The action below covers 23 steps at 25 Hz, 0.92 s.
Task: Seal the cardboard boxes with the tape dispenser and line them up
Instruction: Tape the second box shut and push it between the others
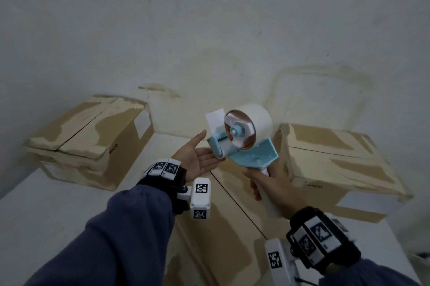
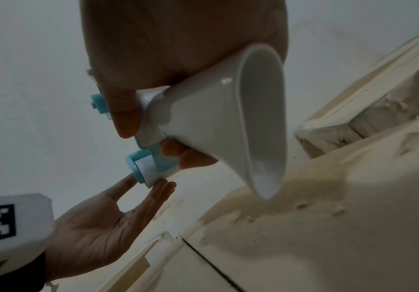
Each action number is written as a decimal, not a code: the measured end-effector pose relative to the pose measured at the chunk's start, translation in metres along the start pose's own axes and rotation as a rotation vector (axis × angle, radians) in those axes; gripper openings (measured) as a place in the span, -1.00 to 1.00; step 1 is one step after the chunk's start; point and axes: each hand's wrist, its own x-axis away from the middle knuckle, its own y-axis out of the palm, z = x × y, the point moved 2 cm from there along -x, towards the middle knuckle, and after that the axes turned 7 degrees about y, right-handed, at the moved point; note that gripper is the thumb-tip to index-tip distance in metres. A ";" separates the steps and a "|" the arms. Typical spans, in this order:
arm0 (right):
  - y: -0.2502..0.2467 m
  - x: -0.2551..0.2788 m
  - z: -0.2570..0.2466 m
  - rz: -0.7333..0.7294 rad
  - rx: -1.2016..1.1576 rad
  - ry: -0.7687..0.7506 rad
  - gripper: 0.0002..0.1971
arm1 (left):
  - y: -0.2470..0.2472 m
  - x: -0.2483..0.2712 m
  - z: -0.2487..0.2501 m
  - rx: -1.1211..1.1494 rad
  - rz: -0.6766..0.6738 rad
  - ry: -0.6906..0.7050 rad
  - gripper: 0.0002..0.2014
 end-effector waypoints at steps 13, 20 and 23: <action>0.040 -0.018 -0.005 0.088 0.240 -0.061 -0.92 | -0.035 -0.035 0.026 -0.279 0.251 0.092 -0.84; 0.029 -0.007 -0.003 0.063 0.348 -0.006 -0.96 | -0.080 -0.061 0.058 -0.818 0.259 0.191 -0.72; 0.033 -0.008 0.009 0.075 0.391 0.041 -0.96 | -0.084 -0.076 0.044 -1.128 0.189 0.115 -0.55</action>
